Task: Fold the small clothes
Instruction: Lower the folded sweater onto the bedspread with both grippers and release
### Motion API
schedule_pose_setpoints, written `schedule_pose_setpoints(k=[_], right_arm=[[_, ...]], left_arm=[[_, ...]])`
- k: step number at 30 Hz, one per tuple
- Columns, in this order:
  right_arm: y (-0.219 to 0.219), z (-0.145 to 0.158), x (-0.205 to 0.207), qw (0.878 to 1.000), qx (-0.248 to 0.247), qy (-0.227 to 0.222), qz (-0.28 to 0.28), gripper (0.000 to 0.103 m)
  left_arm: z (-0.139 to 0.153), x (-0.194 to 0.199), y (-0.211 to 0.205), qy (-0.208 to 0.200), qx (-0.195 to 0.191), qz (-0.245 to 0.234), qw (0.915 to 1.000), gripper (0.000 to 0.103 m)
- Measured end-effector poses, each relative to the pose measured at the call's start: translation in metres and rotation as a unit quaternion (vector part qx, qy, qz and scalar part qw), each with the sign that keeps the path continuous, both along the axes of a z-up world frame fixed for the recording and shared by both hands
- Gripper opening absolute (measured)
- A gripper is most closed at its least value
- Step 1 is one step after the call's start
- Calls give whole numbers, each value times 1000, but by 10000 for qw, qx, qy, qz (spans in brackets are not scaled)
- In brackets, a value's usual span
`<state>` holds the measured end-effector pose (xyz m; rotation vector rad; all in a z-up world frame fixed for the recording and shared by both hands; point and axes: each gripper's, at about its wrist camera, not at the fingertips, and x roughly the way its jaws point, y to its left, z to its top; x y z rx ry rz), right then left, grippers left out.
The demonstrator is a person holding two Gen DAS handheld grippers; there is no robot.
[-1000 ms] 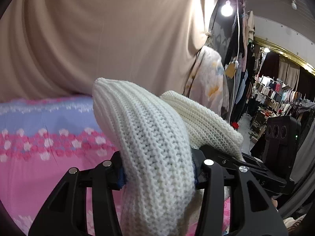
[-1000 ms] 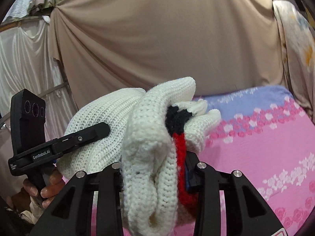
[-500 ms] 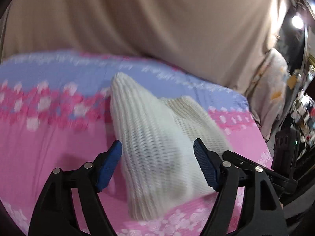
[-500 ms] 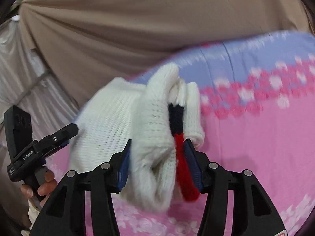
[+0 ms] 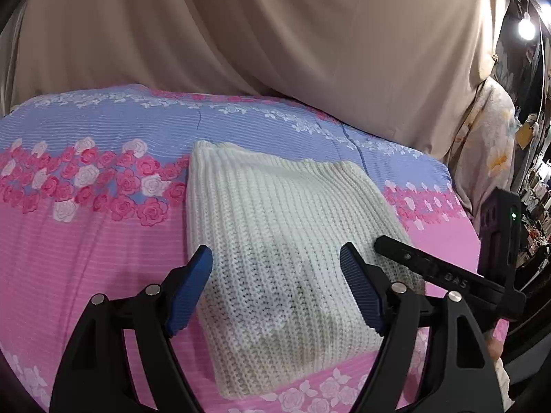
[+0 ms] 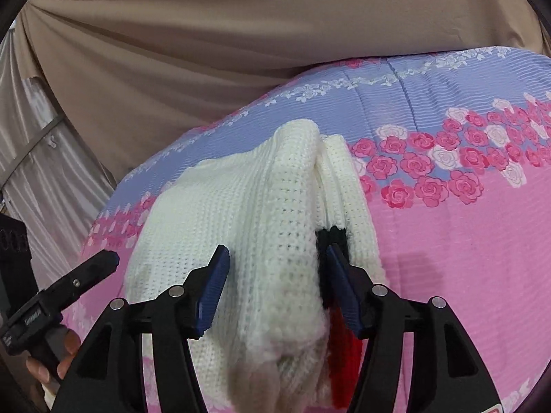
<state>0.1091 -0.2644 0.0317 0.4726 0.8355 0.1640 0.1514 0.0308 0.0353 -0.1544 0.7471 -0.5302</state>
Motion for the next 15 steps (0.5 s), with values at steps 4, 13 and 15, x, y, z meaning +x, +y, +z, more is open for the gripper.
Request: schedule_pose_setpoints(k=[4,13,15], right_arm=[[-5,31,-11,9977,-75,-670,-13,20],[-11,-1,-7,9991,-274,-168,-283,41],[-11,4,-8,9983,-405,-219,-362,63]], left_arm=[[-4,6,13,43,-92,112,9999,74],[-40,31,26,774,-575,3,9953,82],[-43,35,26,862,-692,-5,9939,87]])
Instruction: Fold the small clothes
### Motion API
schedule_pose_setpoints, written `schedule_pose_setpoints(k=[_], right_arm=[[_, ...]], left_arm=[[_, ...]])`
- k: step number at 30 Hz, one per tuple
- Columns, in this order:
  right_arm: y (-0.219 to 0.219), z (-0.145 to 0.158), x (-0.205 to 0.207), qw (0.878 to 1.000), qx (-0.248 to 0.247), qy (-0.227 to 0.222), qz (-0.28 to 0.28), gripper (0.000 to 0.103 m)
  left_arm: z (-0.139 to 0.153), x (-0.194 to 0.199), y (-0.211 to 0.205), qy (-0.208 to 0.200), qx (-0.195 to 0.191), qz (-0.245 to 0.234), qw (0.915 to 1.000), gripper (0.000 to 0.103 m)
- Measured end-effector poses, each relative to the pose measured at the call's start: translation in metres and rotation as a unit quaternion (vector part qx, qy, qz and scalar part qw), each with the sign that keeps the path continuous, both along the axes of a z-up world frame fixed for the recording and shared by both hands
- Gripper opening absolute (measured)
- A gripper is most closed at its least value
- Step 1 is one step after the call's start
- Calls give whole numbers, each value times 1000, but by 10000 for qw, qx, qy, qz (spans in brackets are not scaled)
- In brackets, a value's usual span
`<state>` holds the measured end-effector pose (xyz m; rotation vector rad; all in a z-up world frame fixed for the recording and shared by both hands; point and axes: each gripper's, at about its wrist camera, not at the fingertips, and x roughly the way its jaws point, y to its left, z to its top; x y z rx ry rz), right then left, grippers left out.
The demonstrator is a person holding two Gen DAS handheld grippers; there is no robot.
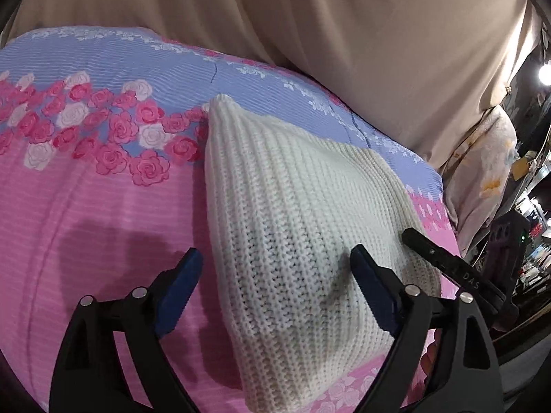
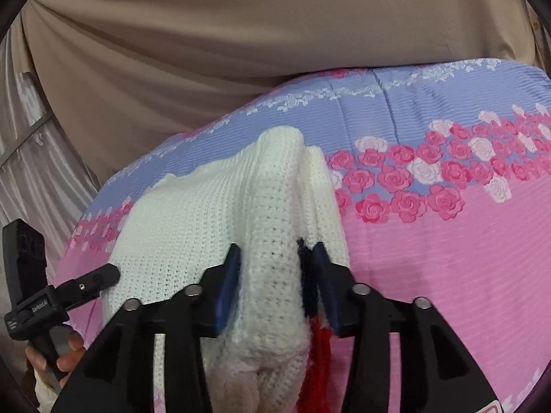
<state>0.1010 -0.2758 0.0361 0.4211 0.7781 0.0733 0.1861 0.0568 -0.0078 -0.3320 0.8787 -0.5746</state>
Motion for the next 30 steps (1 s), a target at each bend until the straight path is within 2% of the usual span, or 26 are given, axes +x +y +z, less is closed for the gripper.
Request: schedule_pose_setpoints(k=[1,3,5,6,7,8,9,10,12,14,15,18,19,21,23,24,26,27,28,29,30], right_arm=[[-1,-2,2,10000,-12,55,7,69],[0,-16,12,9992,55,384,110,73],[-2,-34,22,9969,359,669,190,84],[-4,-38,22,9960,553,664,211,85],[-5,-38,23,9962,591,604,231,82],[-4,-35,24,9959,628,561,327,65],[-4,-27,23,9966,627,417,347,56],[-2,-19,21,9974,542,285,368,48],[3,0,14,9981,419,-140,422,42],[9,12,7,9971,317,-493,483,41],[11,9,7,9978,136,-483,443,41],[7,-29,21,9991,-310,146,266,46],[0,-33,18,9996,-75,96,250,52],[-10,-20,8,9997,176,80,171,52],[-13,-2,-9,9998,-61,-197,25,51],[-9,9,-19,9993,-186,-322,12,48],[3,22,-35,9983,-358,-451,100,35],[9,23,-39,9978,-438,-462,203,32],[22,20,-44,9964,-653,-415,336,21],[32,14,-45,9943,-945,-317,380,15],[38,7,-45,9916,-1218,-216,379,14]], left_arm=[[-1,2,-1,24,-24,-18,10000,88],[-3,9,-7,76,11,-95,9999,92],[-8,16,-12,161,28,-153,9997,92],[-11,20,-14,212,13,-204,9996,91],[-12,24,-17,219,-42,-302,9993,81],[-10,26,-19,172,-26,-359,9992,73],[-7,26,-21,77,39,-381,9992,68],[1,25,-24,-107,110,-430,9990,57],[20,20,-28,-559,206,-483,9971,49],[34,15,-29,-918,236,-516,9942,49],[37,13,-31,-1015,327,-492,9931,49],[16,20,-36,-802,785,-363,9930,54],[3,22,-36,-680,934,-255,9930,59],[0,17,-26,-614,674,-84,9958,60],[10,8,-21,-636,757,62,9951,60],[17,1,-20,-761,853,172,9933,60],[32,-23,-19,-1141,1211,424,9852,59],[36,-31,-20,-1248,1334,489,9820,59],[39,-40,-23,-1337,1498,563,9780,59],[37,-47,-26,-1360,1597,598,9759,59],[34,-51,-28,-1348,1680,600,9747,59]])
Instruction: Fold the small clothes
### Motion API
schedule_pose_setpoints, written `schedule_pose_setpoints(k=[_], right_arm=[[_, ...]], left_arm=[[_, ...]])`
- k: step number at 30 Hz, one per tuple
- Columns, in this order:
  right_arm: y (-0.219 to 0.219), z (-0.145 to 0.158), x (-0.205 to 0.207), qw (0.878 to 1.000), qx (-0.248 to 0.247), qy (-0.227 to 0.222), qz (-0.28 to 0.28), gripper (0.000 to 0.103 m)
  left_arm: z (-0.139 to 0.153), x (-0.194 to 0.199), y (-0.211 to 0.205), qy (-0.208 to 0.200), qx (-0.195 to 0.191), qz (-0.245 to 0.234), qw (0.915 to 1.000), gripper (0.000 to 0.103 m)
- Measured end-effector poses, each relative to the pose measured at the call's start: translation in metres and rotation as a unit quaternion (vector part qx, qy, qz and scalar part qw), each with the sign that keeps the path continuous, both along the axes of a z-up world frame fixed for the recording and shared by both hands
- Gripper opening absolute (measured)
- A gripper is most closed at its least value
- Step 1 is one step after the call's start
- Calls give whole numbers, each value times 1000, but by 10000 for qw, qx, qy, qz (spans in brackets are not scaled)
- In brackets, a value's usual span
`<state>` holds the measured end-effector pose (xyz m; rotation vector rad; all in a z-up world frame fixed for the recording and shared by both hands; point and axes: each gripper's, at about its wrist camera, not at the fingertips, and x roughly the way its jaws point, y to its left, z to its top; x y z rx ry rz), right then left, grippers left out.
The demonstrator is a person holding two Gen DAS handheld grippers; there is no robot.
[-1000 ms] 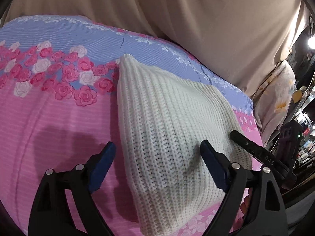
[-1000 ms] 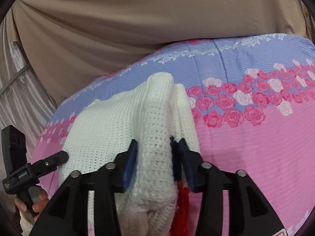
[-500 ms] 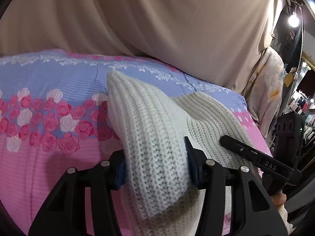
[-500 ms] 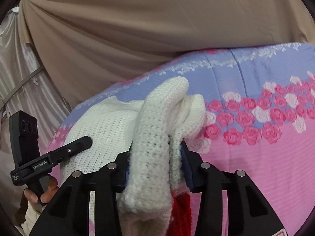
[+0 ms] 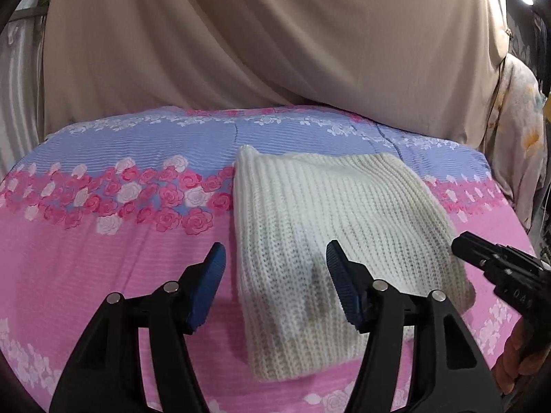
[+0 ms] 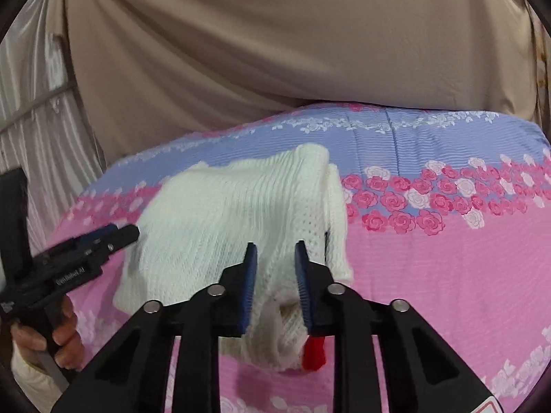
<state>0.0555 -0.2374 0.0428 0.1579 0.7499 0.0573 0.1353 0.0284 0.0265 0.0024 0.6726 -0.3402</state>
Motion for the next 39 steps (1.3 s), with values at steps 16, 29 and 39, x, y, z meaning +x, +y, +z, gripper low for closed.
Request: schedule_pose_setpoints(k=[16,29,39], right_arm=[[1,-12,-57,9985,-24,-44,-551,25],[34,-36,-84,9951,-644,235,-709,71],[34,-36,-87,9948,-569,239,-805,75]], left_arm=[[-40,-38,-6,173,412,516,9977,68],[-51,-62,-12,131,682,974,9928,95],[-51,-75,-23,5,942,1058,9899,97]])
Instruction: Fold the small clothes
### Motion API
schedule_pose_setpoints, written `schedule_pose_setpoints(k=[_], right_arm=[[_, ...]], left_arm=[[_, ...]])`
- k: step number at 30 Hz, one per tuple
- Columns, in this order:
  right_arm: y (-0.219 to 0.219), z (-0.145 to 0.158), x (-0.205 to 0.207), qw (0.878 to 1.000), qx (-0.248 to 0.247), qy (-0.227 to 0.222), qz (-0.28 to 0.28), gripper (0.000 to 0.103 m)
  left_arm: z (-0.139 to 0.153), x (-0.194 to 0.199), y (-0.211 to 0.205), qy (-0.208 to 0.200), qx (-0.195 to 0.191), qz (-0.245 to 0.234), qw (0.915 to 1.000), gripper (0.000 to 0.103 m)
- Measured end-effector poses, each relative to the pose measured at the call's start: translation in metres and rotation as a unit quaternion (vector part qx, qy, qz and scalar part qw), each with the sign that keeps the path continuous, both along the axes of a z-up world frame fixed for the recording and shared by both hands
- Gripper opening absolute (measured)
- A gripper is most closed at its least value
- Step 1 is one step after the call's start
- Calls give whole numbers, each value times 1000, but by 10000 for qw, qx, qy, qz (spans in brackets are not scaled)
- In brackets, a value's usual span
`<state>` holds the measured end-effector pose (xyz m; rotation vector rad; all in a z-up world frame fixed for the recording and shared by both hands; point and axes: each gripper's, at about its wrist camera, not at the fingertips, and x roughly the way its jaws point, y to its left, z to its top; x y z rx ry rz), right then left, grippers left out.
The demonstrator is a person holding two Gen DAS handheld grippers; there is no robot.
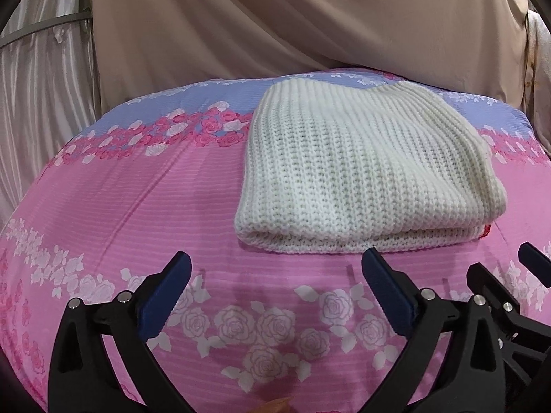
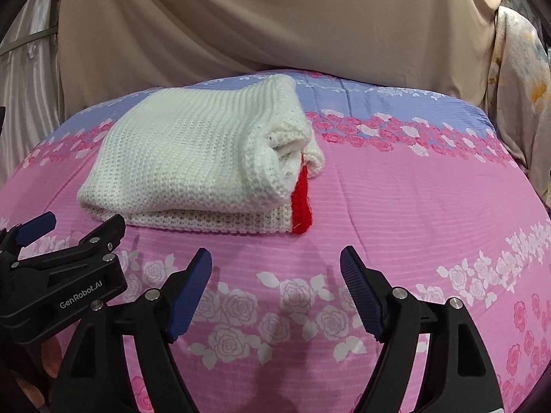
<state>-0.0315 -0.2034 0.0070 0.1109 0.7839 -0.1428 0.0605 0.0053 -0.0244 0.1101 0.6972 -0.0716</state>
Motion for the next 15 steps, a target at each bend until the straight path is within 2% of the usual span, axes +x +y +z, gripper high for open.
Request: schedule_pose_setpoints(k=[15], right_arm=[[5,-3,3,9999,-16,97,-74,76]], left_arm=[[-1,-3,-10,8,253,106,9996,97]])
